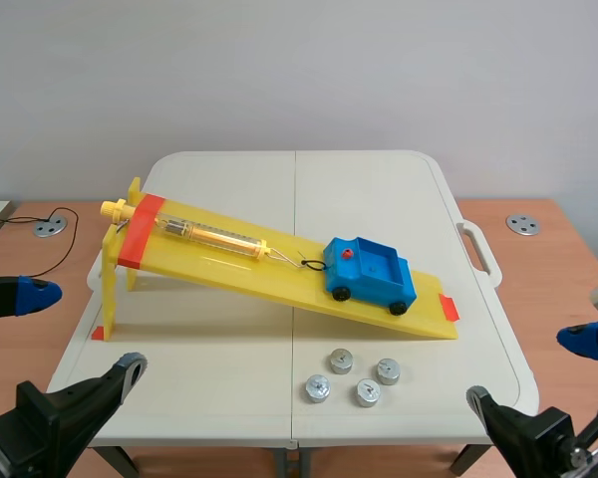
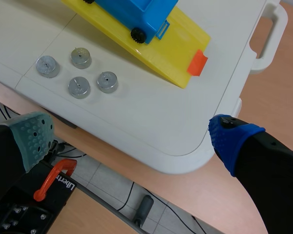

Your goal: Place the four metal weights on the blue cart on the ramp.

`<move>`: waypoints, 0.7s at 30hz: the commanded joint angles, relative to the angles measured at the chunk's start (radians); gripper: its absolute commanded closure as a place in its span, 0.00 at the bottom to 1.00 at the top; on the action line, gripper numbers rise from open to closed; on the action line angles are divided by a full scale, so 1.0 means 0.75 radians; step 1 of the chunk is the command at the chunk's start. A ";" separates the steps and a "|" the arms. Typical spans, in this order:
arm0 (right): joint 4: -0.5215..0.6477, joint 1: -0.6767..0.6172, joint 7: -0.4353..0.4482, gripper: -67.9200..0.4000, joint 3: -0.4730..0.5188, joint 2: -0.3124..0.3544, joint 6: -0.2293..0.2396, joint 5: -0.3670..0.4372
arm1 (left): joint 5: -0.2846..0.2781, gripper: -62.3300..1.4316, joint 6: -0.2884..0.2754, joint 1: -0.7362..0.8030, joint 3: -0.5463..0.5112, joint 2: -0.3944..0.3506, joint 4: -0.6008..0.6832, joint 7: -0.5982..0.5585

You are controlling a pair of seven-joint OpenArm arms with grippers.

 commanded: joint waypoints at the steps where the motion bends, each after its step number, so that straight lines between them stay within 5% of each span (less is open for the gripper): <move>1: 0.161 0.023 0.103 0.03 0.047 0.058 -0.040 0.034 | -0.107 0.00 -0.033 0.036 -0.018 -0.019 0.098 -0.202; 21: 0.161 0.023 -0.006 0.03 0.047 0.058 -0.040 0.034 | -0.107 0.00 -0.034 0.036 -0.018 -0.018 0.098 -0.132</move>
